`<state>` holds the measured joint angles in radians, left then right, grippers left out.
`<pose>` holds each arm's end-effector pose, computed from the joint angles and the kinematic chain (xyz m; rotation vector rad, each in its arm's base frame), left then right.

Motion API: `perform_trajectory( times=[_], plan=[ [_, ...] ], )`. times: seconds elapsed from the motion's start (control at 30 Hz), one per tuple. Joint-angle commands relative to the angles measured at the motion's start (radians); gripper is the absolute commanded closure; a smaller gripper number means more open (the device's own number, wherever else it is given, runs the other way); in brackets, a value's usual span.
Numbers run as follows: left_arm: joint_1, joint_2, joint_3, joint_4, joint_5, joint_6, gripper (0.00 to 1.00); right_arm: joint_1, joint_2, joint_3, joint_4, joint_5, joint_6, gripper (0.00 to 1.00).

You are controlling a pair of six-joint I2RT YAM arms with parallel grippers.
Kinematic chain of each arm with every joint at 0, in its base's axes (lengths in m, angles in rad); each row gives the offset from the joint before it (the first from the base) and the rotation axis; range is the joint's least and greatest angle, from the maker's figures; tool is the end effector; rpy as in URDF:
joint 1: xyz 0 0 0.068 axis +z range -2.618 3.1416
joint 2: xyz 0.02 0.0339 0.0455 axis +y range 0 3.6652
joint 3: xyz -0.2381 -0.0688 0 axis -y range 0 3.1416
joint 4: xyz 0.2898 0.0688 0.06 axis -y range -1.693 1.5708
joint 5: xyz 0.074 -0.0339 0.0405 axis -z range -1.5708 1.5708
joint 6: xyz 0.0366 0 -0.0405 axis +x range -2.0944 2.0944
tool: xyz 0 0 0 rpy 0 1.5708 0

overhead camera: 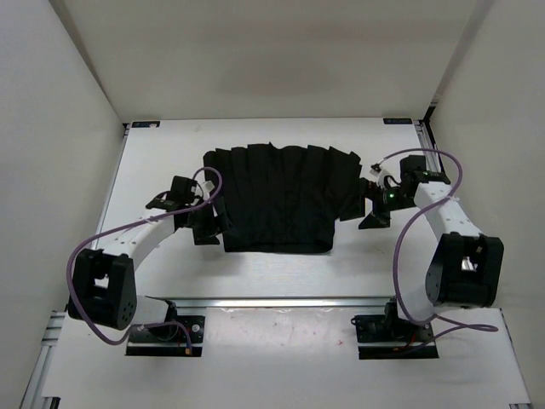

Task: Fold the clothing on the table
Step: Fold the skirt

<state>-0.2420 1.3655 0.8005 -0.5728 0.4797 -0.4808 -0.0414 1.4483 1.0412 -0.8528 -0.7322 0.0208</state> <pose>0.2804 -0.0866 0.1455 -0.1829 2.7812 -0.8531 0.3125 0.0115 0.1938 -0.0768 2.6566 1.0127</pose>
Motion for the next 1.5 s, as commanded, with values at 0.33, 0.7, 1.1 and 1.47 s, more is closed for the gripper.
perform_trajectory(
  times=[0.33,0.7,1.1,1.47],
  plan=[
    [0.072,-0.020,-0.086,0.161,0.062,-0.027,0.11,0.001,0.090,-0.041,0.083,-0.156,-0.036,0.01],
    [-0.022,0.234,0.098,0.090,-0.151,0.025,0.15,0.032,0.161,-0.056,0.189,-0.001,0.011,0.02],
    [-0.025,0.268,-0.003,0.174,-0.164,-0.011,0.20,0.107,0.201,-0.084,0.228,0.033,0.014,0.04],
    [-0.033,0.225,-0.066,0.243,-0.132,-0.054,0.32,0.113,0.337,-0.030,0.274,0.044,0.045,0.15]
  ],
)
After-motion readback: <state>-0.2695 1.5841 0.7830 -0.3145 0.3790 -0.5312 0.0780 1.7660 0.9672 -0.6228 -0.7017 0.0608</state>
